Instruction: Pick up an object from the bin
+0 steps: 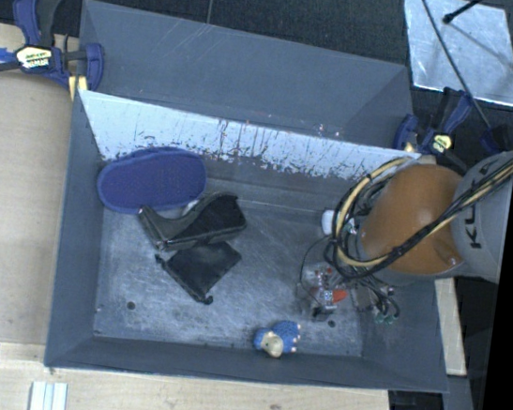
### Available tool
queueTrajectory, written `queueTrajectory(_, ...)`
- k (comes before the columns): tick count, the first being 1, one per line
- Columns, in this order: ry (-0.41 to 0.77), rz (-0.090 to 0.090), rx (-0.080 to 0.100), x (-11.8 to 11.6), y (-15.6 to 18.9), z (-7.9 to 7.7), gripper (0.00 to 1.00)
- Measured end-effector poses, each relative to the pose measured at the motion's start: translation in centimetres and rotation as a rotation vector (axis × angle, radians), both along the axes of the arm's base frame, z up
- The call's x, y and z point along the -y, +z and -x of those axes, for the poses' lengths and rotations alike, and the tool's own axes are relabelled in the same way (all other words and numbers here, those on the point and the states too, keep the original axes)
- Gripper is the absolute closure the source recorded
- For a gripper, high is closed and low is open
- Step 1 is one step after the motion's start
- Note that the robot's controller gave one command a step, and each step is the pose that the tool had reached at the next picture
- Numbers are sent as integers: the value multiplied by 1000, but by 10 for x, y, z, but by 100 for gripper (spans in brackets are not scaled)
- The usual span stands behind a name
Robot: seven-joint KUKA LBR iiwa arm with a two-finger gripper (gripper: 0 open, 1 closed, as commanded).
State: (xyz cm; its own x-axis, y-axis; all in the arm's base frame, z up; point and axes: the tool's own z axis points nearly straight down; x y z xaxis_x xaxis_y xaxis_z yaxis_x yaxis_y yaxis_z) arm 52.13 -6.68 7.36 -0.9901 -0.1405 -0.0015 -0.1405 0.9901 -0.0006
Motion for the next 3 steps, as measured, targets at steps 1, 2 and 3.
queueTrajectory(1, 79, 2, 9, 4, 118, 24, 100)
queueTrajectory(2, 79, 0, 1, 3, 114, 25, 0)
queueTrajectory(3, 244, -1, -4, 30, -7, 2, 0)
